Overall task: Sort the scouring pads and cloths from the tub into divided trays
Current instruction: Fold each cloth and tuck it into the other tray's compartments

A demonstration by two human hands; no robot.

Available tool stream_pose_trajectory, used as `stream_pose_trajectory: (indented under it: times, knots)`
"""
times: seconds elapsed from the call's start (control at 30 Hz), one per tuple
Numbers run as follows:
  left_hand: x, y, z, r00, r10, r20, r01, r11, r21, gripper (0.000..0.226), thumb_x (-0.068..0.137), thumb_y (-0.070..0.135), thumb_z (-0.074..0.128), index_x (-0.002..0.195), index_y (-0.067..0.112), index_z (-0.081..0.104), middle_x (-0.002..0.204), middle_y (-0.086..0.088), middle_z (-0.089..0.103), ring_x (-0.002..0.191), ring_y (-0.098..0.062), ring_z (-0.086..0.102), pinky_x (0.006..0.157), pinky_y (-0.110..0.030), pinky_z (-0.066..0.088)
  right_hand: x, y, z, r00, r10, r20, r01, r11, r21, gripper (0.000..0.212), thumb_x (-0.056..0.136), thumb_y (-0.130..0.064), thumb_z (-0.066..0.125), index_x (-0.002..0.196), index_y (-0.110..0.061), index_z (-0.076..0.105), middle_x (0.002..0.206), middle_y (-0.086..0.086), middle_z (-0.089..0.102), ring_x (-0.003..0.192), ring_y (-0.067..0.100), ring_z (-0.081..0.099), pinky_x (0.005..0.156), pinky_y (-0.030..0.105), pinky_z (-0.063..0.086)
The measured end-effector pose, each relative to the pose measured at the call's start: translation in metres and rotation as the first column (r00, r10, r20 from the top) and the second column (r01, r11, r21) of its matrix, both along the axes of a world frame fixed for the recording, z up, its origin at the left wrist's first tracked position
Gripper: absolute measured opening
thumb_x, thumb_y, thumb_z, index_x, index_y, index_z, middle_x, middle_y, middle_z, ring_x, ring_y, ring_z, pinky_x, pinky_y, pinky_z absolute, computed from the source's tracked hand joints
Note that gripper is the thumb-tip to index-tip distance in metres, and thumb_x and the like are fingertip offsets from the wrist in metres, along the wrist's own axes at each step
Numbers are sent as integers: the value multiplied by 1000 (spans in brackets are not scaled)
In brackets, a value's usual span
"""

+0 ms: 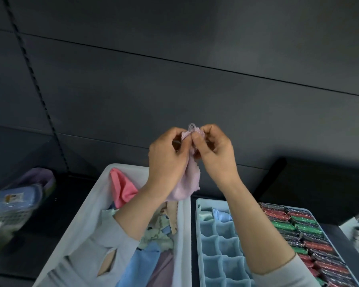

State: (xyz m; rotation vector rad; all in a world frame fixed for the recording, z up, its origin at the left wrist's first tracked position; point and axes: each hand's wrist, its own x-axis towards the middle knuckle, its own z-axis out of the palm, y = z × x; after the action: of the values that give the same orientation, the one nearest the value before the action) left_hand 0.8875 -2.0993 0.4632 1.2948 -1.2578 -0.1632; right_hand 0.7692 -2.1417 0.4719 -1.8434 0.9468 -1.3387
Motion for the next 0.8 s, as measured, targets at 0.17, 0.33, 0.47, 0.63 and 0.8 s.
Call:
stream_pose_trajectory:
  times: [0.17,0.33,0.47,0.63,0.8]
  knots:
    - [13,2,4,981,4,-195,-6,1000,-12,6,94,22,61,89,24,65,77,15,66,71,3,62,65,-11,44,-15,-3,4,999,6,35,-5,1000,-8,14,93,-30,60,86,-18,57,74,10,62,67,34,57,67,53,55]
    - [35,4,5,986,0,-165,-15,996,-85,3,95,23,60,95,22,63,90,10,66,84,-4,62,75,-16,48,-36,-1,18,983,80,168,-98,990,102,12,99,-15,55,87,-14,56,68,4,50,62,14,45,61,25,43]
    - [34,8,12,993,-59,-101,42,986,-163,6,96,21,59,93,26,61,89,11,64,84,-7,62,75,-17,48,-40,5,26,967,174,185,-206,963,173,10,98,-21,55,90,-16,57,69,13,51,56,20,45,47,28,40]
    - [33,-5,1,948,233,218,-209,969,-130,16,98,33,56,96,17,61,88,7,61,72,-6,54,64,-21,48,-33,-6,17,961,-217,-174,195,971,-137,10,98,-27,56,92,-19,56,55,8,59,46,30,54,45,39,51]
    - [14,-1,-2,951,264,164,-248,962,-110,14,99,29,52,97,15,52,86,8,55,70,-12,51,62,-32,42,-22,-3,3,912,-373,-172,316,905,-285,9,99,-27,51,94,-20,51,52,3,56,46,26,59,53,42,51]
